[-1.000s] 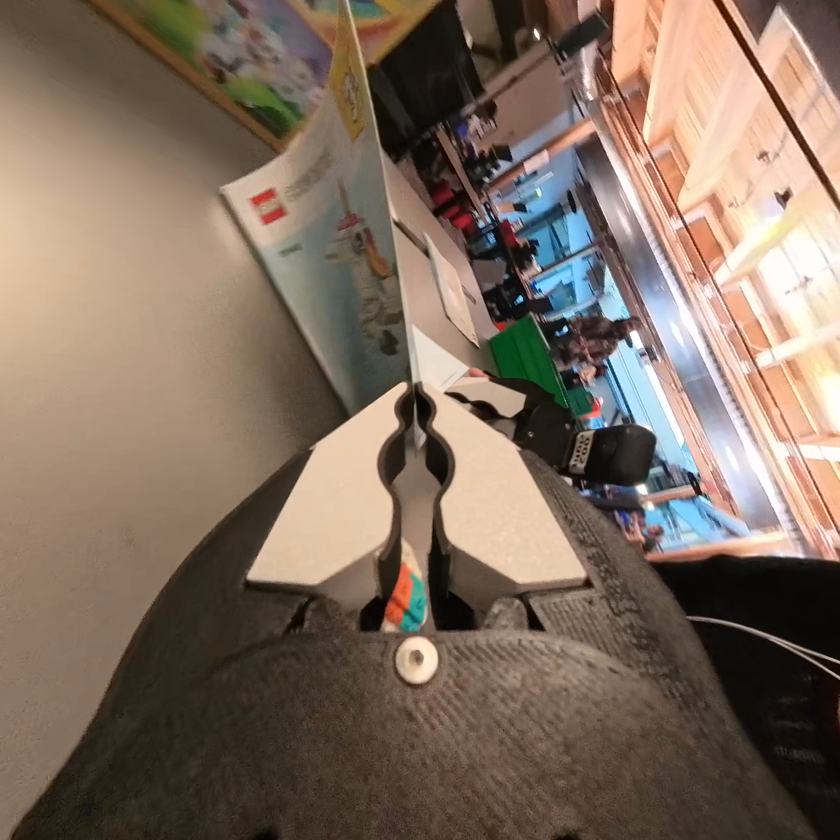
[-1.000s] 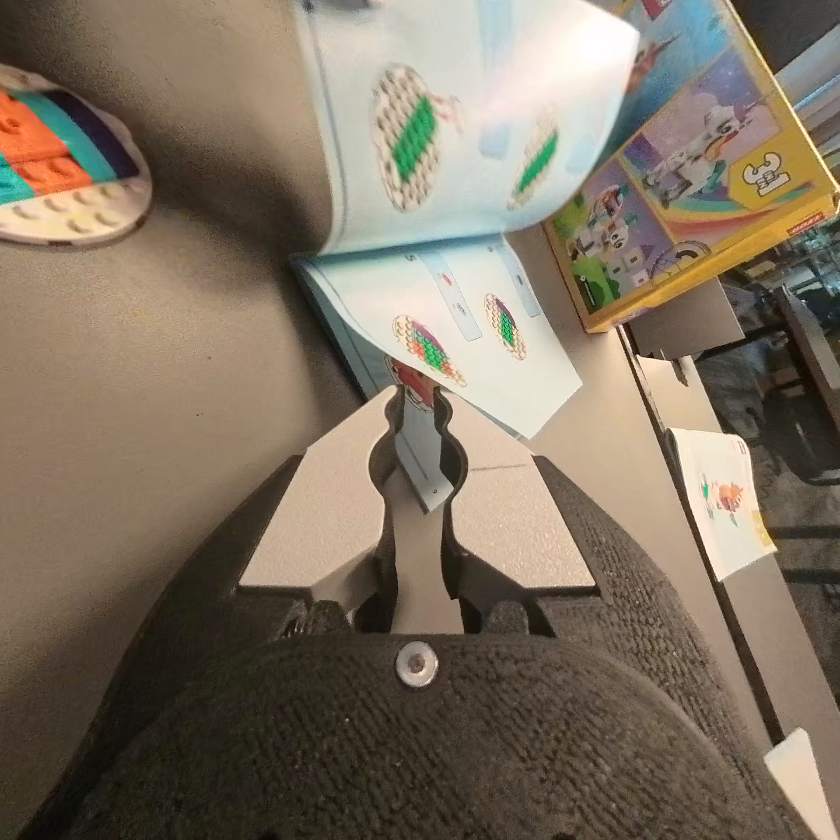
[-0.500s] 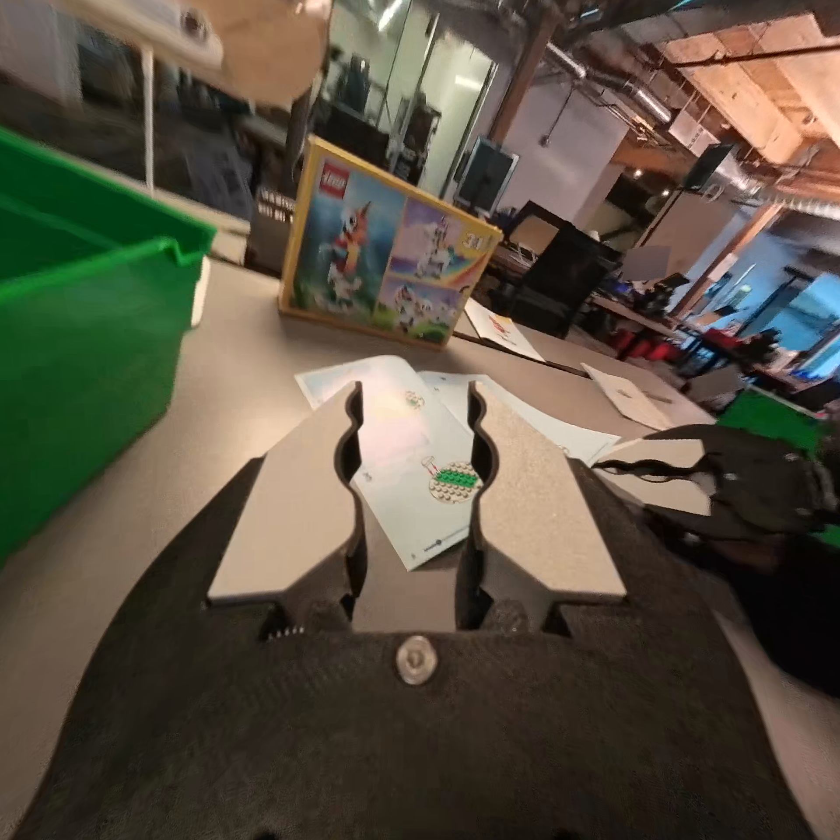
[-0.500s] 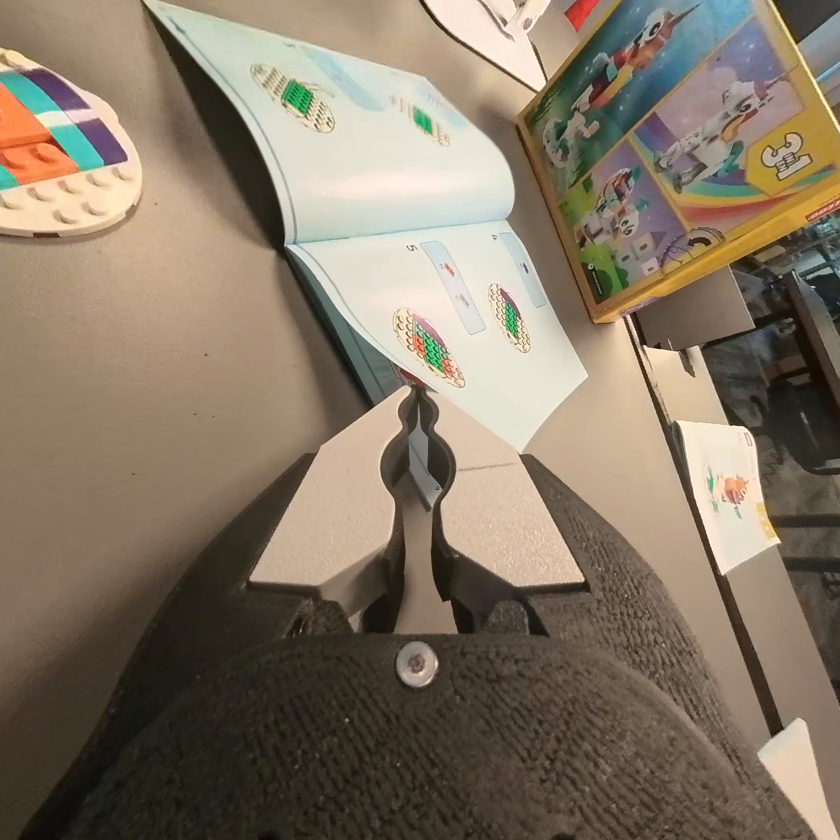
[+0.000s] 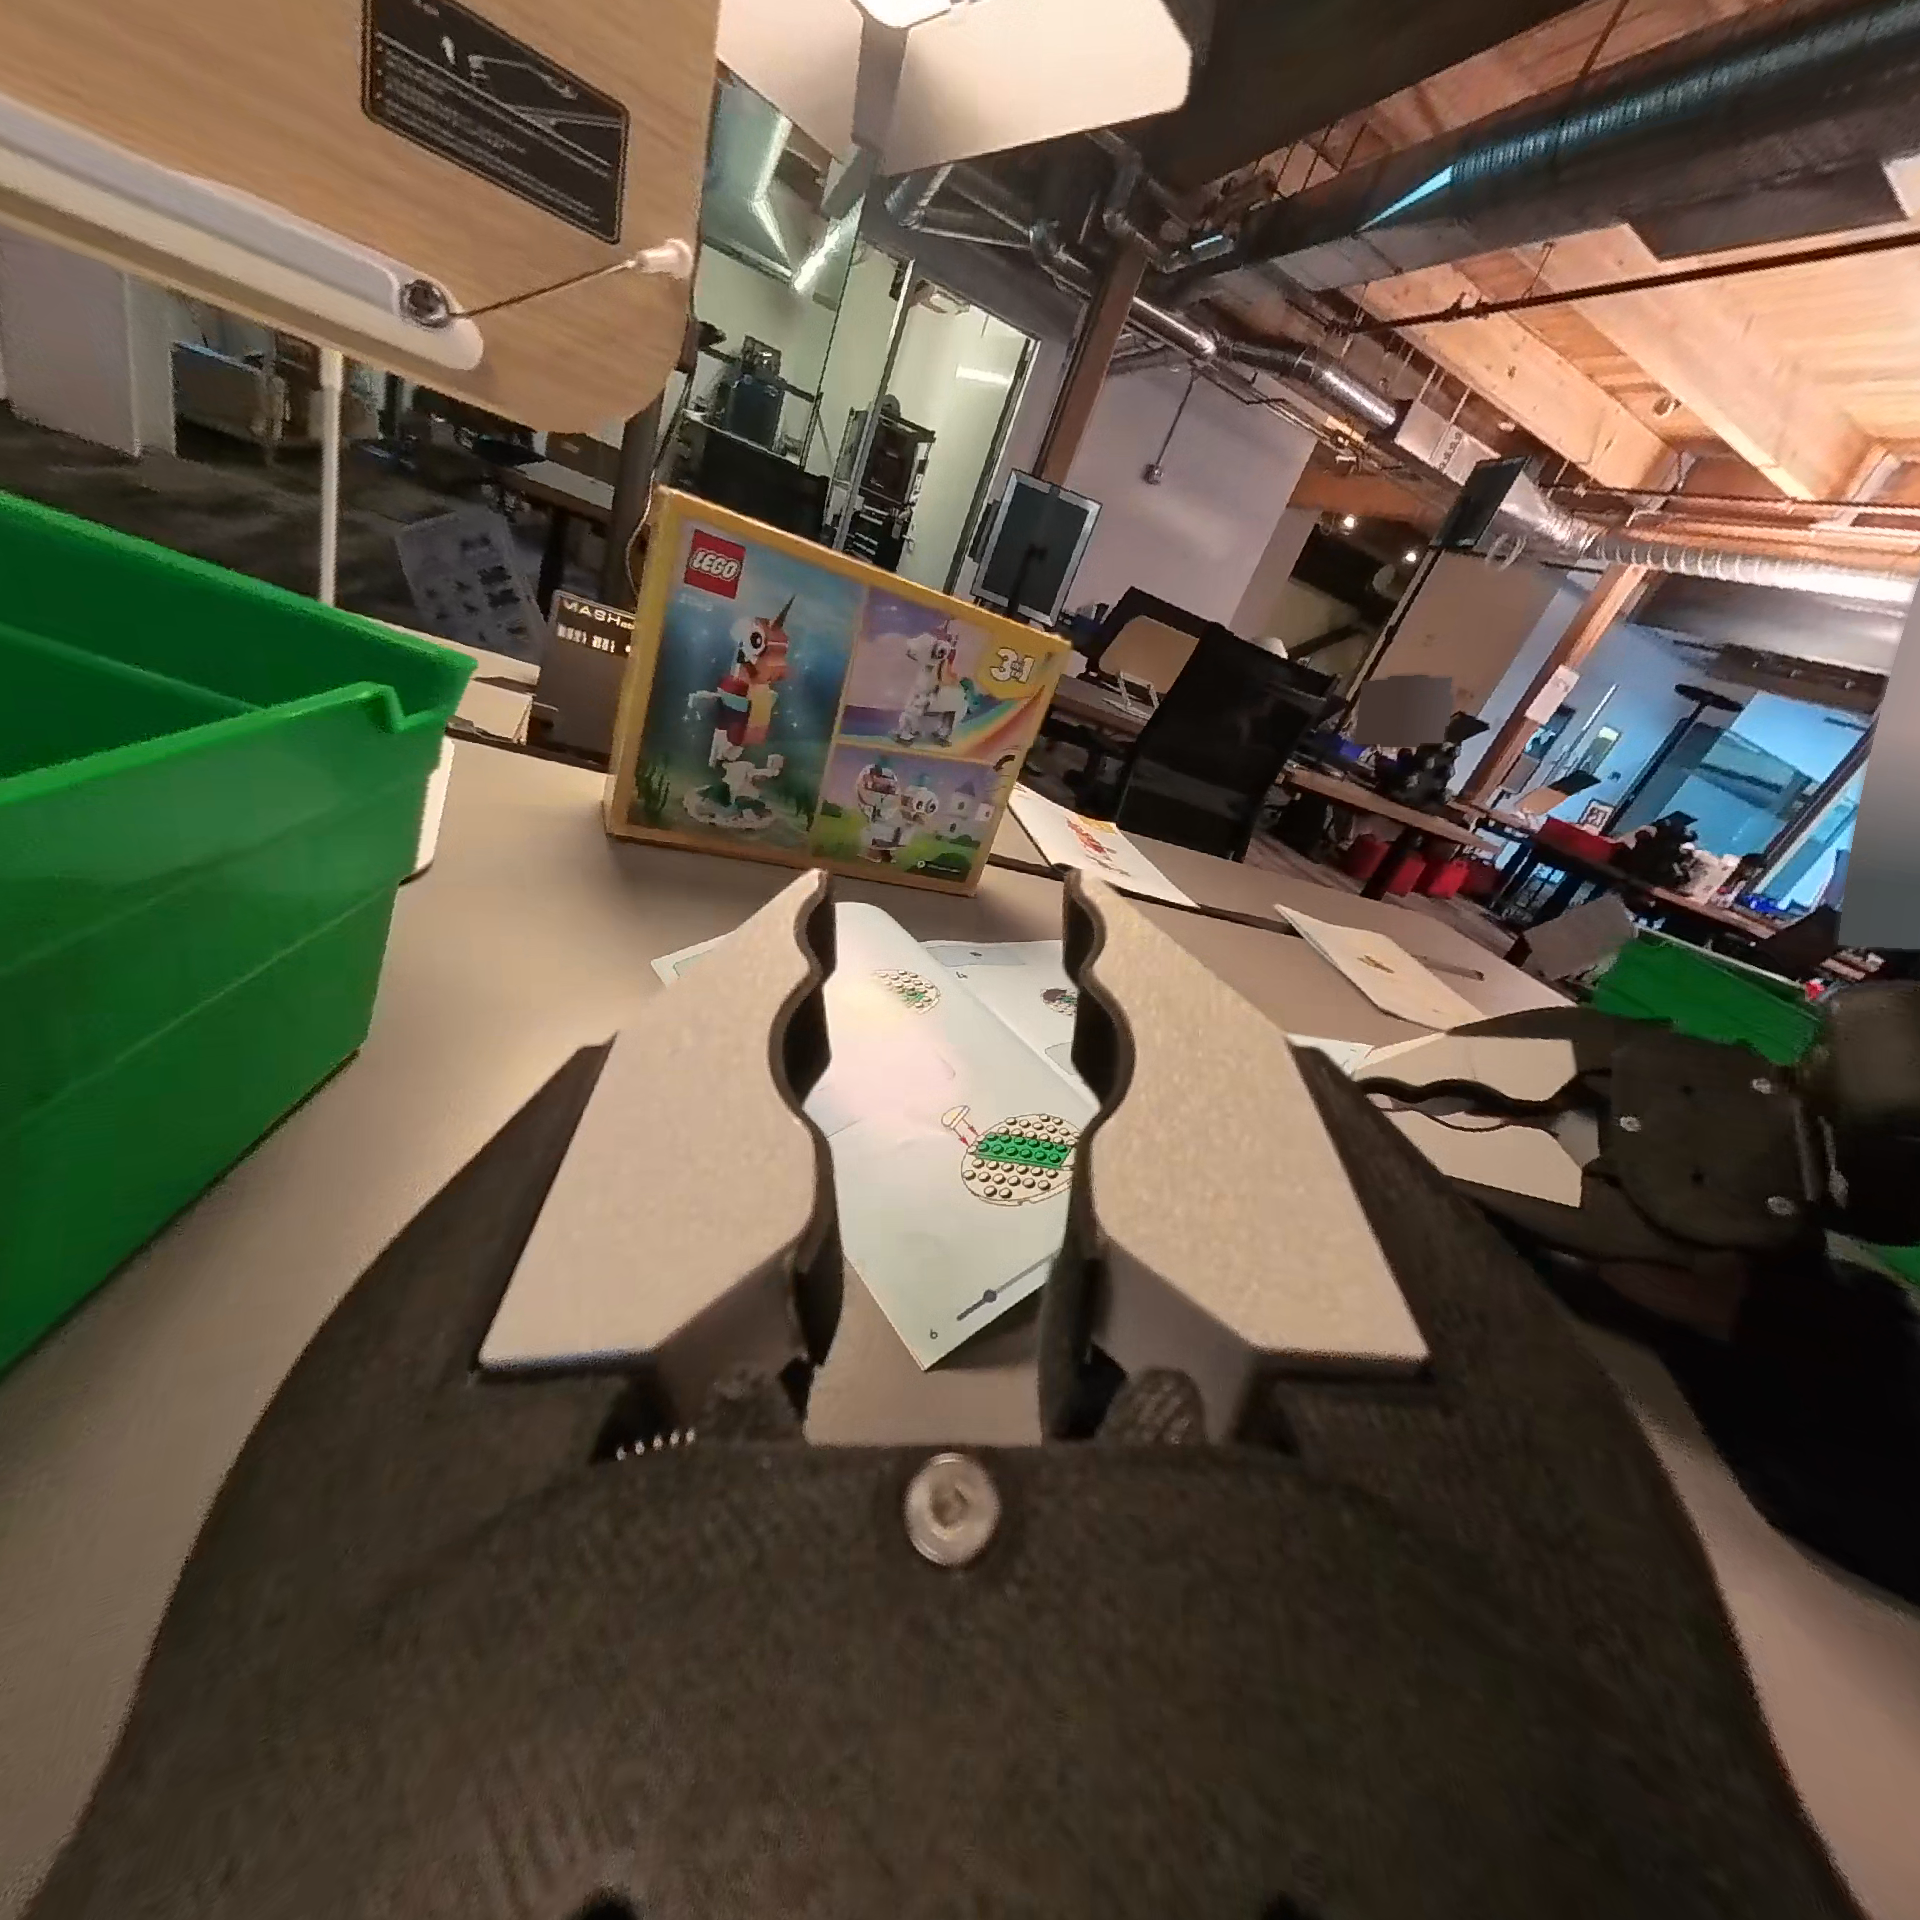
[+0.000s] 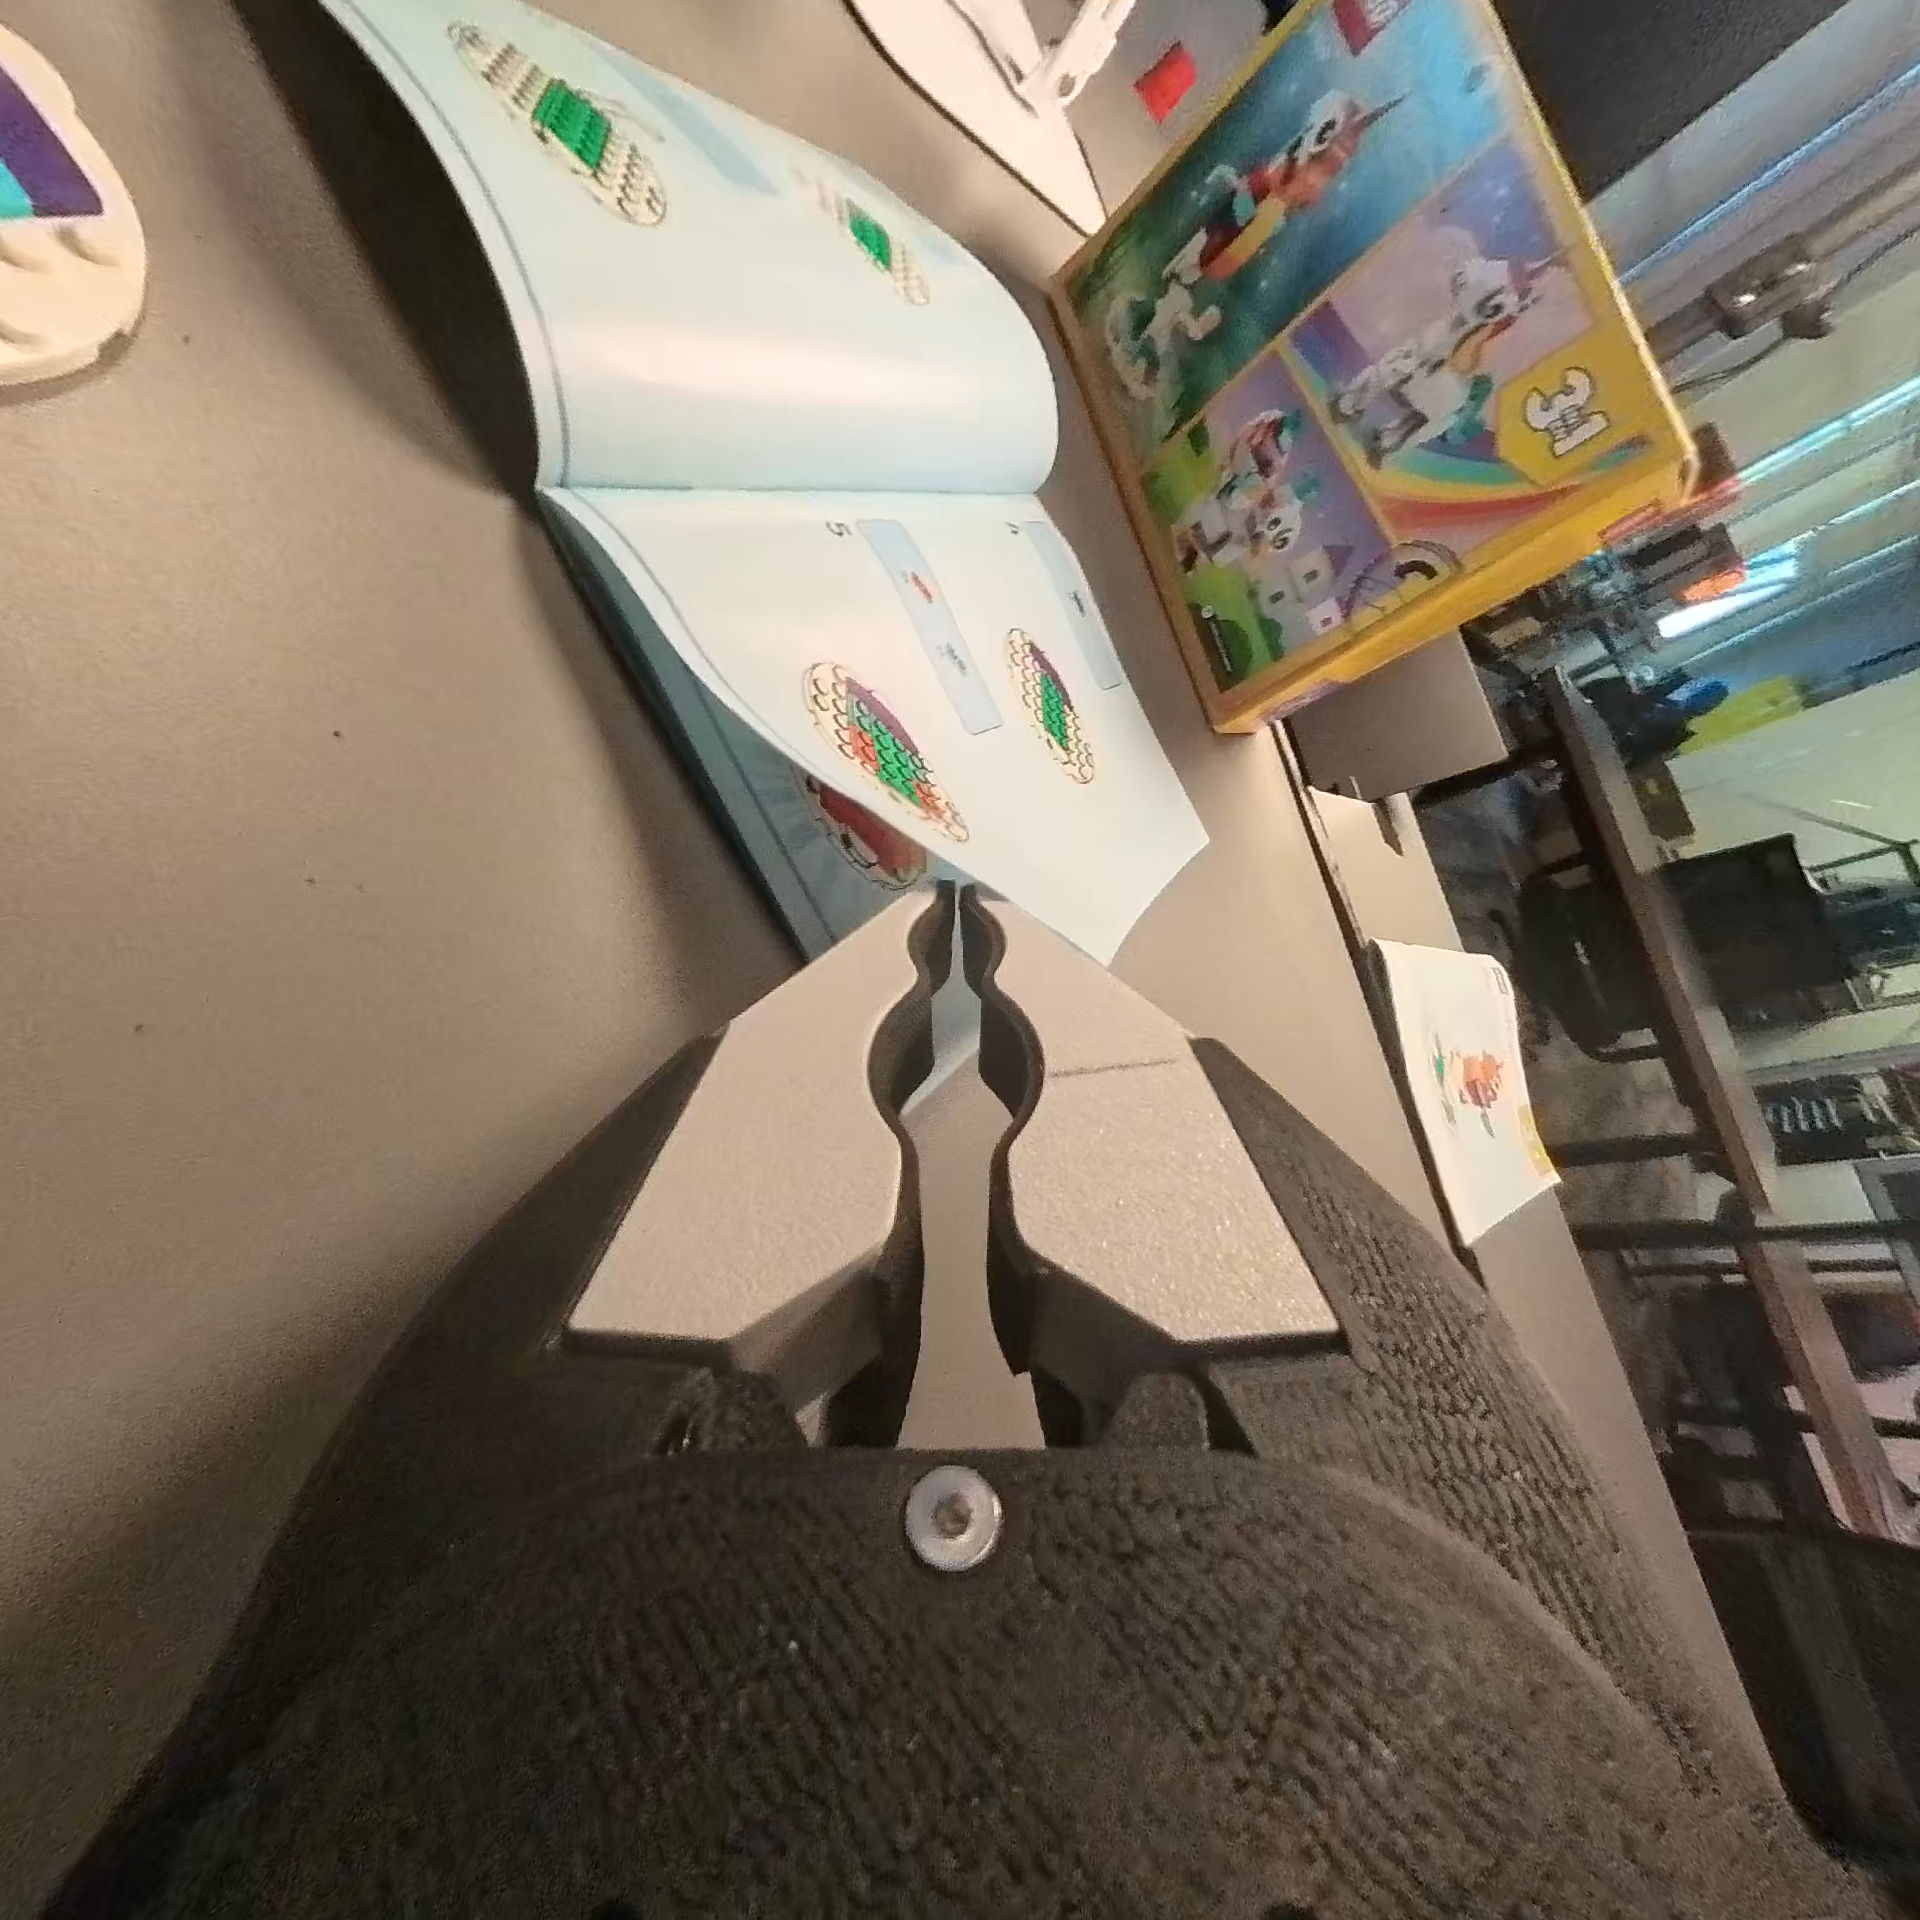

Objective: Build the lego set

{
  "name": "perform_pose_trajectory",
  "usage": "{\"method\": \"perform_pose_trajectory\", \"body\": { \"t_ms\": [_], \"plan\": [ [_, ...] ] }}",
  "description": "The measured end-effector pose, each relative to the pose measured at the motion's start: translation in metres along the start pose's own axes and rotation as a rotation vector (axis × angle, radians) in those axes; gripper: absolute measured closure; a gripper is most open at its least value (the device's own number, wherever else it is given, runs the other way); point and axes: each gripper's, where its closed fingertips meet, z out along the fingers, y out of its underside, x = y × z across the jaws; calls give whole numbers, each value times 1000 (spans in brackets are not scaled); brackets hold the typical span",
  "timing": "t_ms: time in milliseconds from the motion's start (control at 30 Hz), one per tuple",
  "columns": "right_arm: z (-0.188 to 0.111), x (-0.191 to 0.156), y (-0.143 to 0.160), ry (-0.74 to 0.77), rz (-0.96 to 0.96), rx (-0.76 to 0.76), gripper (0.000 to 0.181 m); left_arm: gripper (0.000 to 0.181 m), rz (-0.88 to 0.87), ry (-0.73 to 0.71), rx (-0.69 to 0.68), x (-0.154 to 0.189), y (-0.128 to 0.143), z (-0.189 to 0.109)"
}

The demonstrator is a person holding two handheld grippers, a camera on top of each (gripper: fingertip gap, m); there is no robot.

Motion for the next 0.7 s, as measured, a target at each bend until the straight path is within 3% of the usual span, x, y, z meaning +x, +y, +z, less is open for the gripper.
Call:
{"method": "perform_pose_trajectory", "body": {
  "t_ms": [33,300,500,600,700],
  "plan": [
    [-1,2,-1,12,5,7,181,139,-10,-1,0,-1,0,0],
    [-3,13,0,61,32,28,173,139,-27,3,-5,-2,1,0],
    [-9,17,3,89,-33,34,132,139,-48,2,-6,-4,1,0],
    [-10,11,1,96,-168,25,131,139,-50,5,-8,-3,1,0],
    [-6,2,0,87,-296,7,142,139,-46,6,-10,-3,2,1]
  ]
}}
